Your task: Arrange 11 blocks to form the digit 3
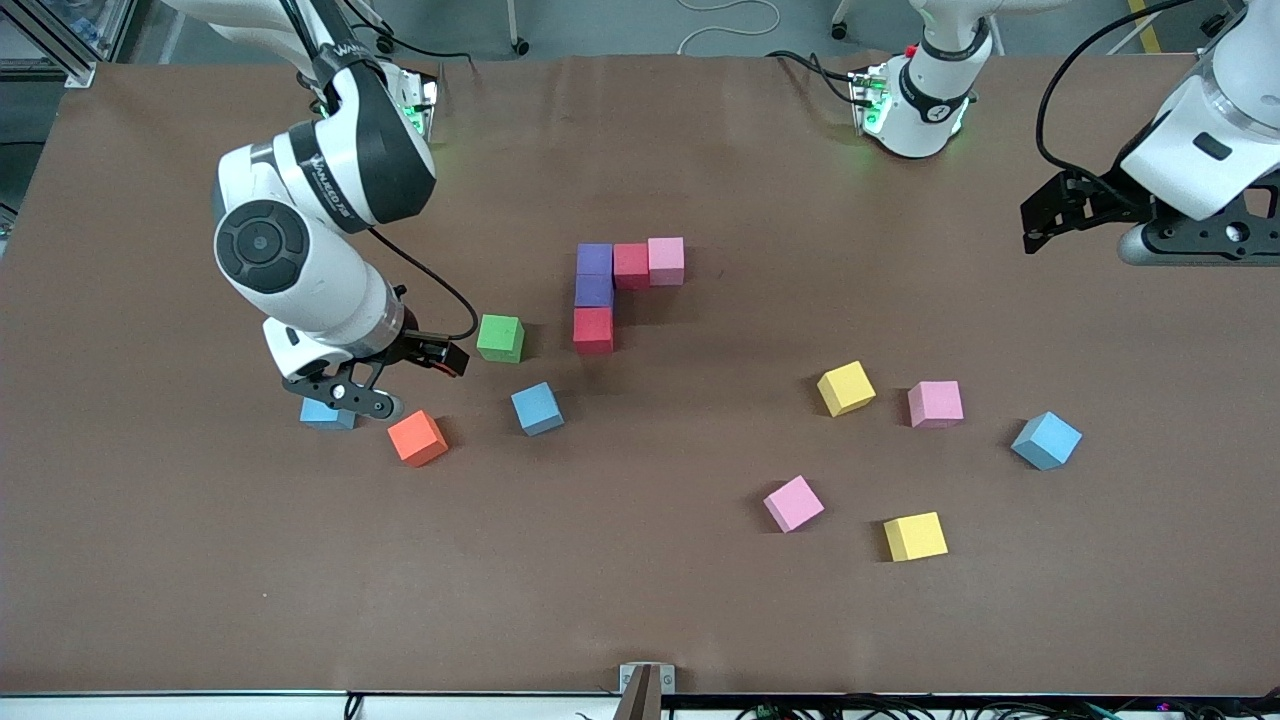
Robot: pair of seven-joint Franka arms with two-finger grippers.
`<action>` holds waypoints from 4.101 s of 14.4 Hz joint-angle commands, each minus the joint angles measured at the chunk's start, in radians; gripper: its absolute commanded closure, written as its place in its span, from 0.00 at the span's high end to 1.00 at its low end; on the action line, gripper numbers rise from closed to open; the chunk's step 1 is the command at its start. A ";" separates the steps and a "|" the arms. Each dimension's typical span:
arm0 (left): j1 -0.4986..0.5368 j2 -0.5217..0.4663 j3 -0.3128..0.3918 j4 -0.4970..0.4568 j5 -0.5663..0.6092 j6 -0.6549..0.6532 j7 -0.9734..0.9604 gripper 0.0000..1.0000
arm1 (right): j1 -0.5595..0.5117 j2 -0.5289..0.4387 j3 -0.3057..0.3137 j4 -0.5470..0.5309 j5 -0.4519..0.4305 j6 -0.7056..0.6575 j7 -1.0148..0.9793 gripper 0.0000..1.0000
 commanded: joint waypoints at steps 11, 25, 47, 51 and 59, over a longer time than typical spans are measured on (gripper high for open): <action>0.022 0.002 0.006 -0.002 0.057 -0.023 0.003 1.00 | 0.018 0.008 0.002 0.041 -0.020 -0.010 -0.001 1.00; 0.071 -0.030 0.010 0.004 0.039 -0.055 0.011 1.00 | -0.059 -0.005 -0.001 0.092 -0.020 0.045 -0.002 1.00; 0.059 -0.022 -0.021 0.004 0.026 -0.086 0.011 1.00 | 0.099 0.098 0.002 -0.172 -0.018 0.424 0.553 1.00; 0.059 -0.021 -0.021 0.003 0.031 -0.084 0.011 1.00 | 0.099 0.098 0.002 -0.172 -0.018 0.424 0.553 1.00; 0.064 -0.022 -0.020 0.004 0.033 -0.084 0.012 1.00 | 0.097 0.104 0.001 -0.172 -0.030 0.422 0.552 1.00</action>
